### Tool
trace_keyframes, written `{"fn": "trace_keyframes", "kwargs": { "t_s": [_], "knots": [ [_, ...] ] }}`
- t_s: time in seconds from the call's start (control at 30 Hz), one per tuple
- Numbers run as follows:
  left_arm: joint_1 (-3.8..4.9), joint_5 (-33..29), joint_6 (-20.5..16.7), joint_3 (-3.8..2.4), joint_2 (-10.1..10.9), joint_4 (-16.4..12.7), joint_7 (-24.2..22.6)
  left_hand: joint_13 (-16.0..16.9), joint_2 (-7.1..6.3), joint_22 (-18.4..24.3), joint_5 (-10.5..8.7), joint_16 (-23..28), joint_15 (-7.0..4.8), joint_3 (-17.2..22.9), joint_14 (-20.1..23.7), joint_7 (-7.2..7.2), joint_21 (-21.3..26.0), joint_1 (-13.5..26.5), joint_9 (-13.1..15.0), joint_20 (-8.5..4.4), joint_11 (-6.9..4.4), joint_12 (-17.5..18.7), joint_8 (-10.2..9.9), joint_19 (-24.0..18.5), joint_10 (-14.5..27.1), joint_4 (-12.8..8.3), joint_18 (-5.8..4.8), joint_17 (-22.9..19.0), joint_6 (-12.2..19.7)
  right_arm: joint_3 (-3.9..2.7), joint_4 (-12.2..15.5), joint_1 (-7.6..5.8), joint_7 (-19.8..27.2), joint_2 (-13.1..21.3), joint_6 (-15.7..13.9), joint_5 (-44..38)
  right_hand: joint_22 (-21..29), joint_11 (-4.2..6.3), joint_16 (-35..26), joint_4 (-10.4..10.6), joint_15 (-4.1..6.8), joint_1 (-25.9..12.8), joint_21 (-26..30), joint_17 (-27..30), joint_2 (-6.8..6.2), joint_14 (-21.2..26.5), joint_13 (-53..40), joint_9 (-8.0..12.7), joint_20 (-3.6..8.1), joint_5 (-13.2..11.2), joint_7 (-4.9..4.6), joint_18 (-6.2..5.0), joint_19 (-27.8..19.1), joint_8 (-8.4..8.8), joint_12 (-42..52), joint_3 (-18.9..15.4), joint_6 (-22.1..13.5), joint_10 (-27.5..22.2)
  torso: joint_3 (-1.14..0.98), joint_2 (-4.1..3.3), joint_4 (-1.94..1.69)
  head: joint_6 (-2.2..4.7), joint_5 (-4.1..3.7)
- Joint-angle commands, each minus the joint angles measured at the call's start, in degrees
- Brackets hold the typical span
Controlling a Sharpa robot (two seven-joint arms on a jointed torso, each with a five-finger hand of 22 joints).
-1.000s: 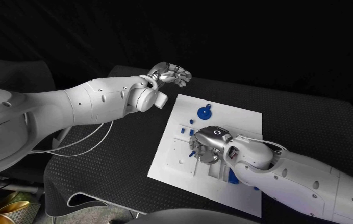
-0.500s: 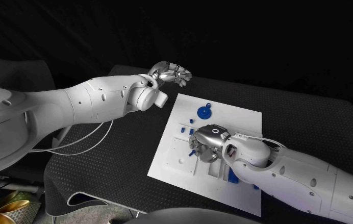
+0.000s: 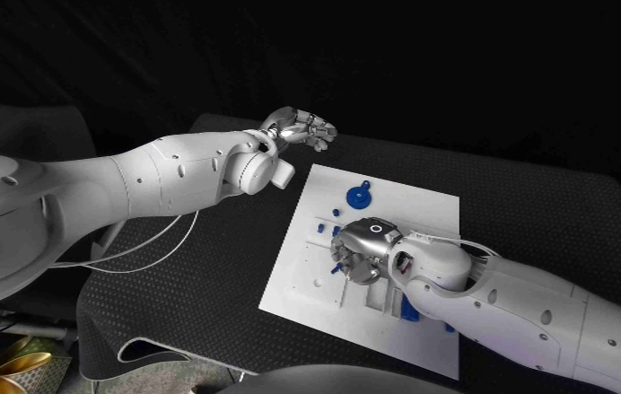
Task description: Assemble the parts on the task board
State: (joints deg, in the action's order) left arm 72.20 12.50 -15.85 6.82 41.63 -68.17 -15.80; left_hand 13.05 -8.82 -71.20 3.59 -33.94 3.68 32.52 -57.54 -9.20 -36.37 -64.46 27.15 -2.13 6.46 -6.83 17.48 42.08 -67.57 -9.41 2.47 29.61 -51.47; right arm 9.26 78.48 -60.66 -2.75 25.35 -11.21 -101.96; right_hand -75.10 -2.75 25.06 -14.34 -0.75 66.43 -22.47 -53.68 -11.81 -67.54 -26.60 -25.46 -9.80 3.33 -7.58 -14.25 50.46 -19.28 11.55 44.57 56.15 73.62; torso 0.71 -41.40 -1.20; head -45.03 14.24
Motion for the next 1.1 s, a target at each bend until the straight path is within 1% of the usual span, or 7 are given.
{"fn": "trace_keyframes", "kwargs": {
  "t_s": [0.03, 0.2, 0.33, 0.57, 0.63, 0.8, 1.1],
  "knots": [
    [0.23, -0.30, 0.48, -0.04, -0.11, -0.19, -0.26, -0.10, -0.51, -0.07, 0.00, 0.40, -0.09, 0.08, -0.44, -0.04, 0.38, -0.19, -0.08, 0.02, 0.08, 0.22, 0.20, 0.26, -0.17, 0.37, 0.34, 0.11, 0.52, 0.26, -0.25, 0.31, -0.16, -0.12, 3.29, -0.70, -1.19, 0.01, 0.18, -0.12, 0.09, -0.46, -0.38, -0.16, 0.17, 0.07, -0.23, -0.10, 0.12, -0.37, 0.10, -0.75, -0.07, -0.04, 0.33, -0.15, 0.56, -0.43, 0.02, -0.02, -0.01, -0.08, -0.06],
    [0.24, -0.30, 0.52, -0.04, -0.17, -0.19, -0.23, -0.11, -0.50, -0.08, 0.01, 0.44, -0.09, 0.09, -0.44, -0.03, 0.40, -0.22, -0.08, 0.02, 0.08, 0.23, 0.20, 0.26, -0.18, 0.37, 0.34, 0.14, 0.52, 0.28, -0.33, 0.31, -0.06, -0.29, 4.20, -0.89, -1.19, 0.06, 0.17, -0.03, 0.13, -0.71, -0.54, -0.55, 0.73, 0.03, -0.85, -0.25, 0.13, -0.43, 0.29, -0.75, -0.13, -0.27, 0.40, -0.18, 0.97, -0.49, 0.06, 0.02, -0.11, -0.22, -0.23],
    [0.25, -0.30, 0.55, -0.04, -0.15, -0.15, -0.22, -0.13, -0.50, -0.10, 0.01, 0.46, -0.09, 0.11, -0.45, -0.03, 0.41, -0.27, -0.09, 0.02, 0.08, 0.23, 0.21, 0.26, -0.18, 0.36, 0.34, 0.17, 0.53, 0.29, -0.34, 0.31, 0.04, -0.36, 4.41, -1.33, -1.19, 0.19, 0.24, 0.04, 0.23, -0.68, -0.79, -0.98, 1.41, -0.14, -1.48, -0.53, 0.20, -0.46, 0.62, -0.75, -0.03, -0.70, 0.53, 0.08, 1.71, -0.38, 0.05, 0.00, -0.08, -0.31, -0.17],
    [0.26, -0.30, 0.57, -0.04, -0.15, -0.17, -0.21, -0.14, -0.49, -0.11, 0.01, 0.50, -0.09, 0.12, -0.46, -0.03, 0.43, -0.31, -0.09, 0.02, 0.08, 0.24, 0.22, 0.26, -0.20, 0.36, 0.34, 0.22, 0.53, 0.31, -0.41, 0.32, 0.03, -0.40, 4.39, -2.00, -1.24, 1.05, 1.42, 0.46, 1.08, -1.02, -2.23, -2.86, 2.42, -1.59, -3.57, -1.55, 0.87, -0.55, 1.38, -0.75, 1.37, -1.87, 1.70, 0.91, 3.27, 1.10, 0.03, 0.00, -0.05, -0.37, -0.08],
    [0.26, -0.30, 0.55, -0.04, -0.15, -0.17, -0.21, -0.15, -0.49, -0.12, 0.01, 0.51, -0.09, 0.12, -0.46, -0.03, 0.44, -0.33, -0.09, 0.02, 0.08, 0.24, 0.22, 0.26, -0.20, 0.35, 0.34, 0.23, 0.53, 0.31, -0.40, 0.32, -0.06, -0.42, 4.29, -2.23, -1.21, 1.17, 1.61, 0.38, 1.22, -1.20, -2.54, -3.41, 2.48, -1.70, -4.14, -1.81, 1.02, -0.56, 1.49, -0.75, 1.54, -2.04, 1.86, 1.08, 3.40, 1.18, 0.03, 0.00, -0.04, -0.38, -0.08],
    [0.27, -0.30, 0.69, -0.04, -0.15, -0.15, -0.06, -0.16, -0.49, -0.13, 0.01, 0.53, -0.09, 0.12, -0.47, -0.03, 0.45, -0.35, -0.09, 0.02, 0.07, 0.24, 0.23, 0.26, -0.21, 0.35, 0.34, 0.26, 0.53, 0.32, -0.34, 0.32, -0.54, -0.36, 2.73, -2.69, -1.21, 1.46, 1.96, 0.28, 1.52, -1.47, -3.22, -4.36, 2.60, -2.16, -5.22, -2.35, 1.30, -0.56, 1.72, -0.75, 2.00, -2.42, 2.25, 1.34, 3.83, 1.62, -0.01, -0.02, -0.03, -0.42, -0.09],
    [0.27, -0.30, 0.91, -0.03, -0.12, -0.31, 0.02, -0.18, -0.51, -0.15, 0.00, 0.58, -0.08, 0.11, -0.47, -0.04, 0.47, -0.36, -0.10, 0.03, 0.08, 0.25, 0.24, 0.26, -0.21, 0.36, 0.34, 0.31, 0.53, 0.31, 0.26, 0.33, -1.12, 0.08, -1.51, -2.05, -1.16, 1.78, 2.10, 0.30, 1.90, -1.68, -4.01, -5.23, 2.48, -2.87, -6.40, -2.98, 1.66, -0.55, 1.99, -0.75, 2.62, -2.82, 2.53, 1.99, 4.33, 2.14, -0.03, 0.01, -0.05, -0.33, -0.12]
  ]
}}
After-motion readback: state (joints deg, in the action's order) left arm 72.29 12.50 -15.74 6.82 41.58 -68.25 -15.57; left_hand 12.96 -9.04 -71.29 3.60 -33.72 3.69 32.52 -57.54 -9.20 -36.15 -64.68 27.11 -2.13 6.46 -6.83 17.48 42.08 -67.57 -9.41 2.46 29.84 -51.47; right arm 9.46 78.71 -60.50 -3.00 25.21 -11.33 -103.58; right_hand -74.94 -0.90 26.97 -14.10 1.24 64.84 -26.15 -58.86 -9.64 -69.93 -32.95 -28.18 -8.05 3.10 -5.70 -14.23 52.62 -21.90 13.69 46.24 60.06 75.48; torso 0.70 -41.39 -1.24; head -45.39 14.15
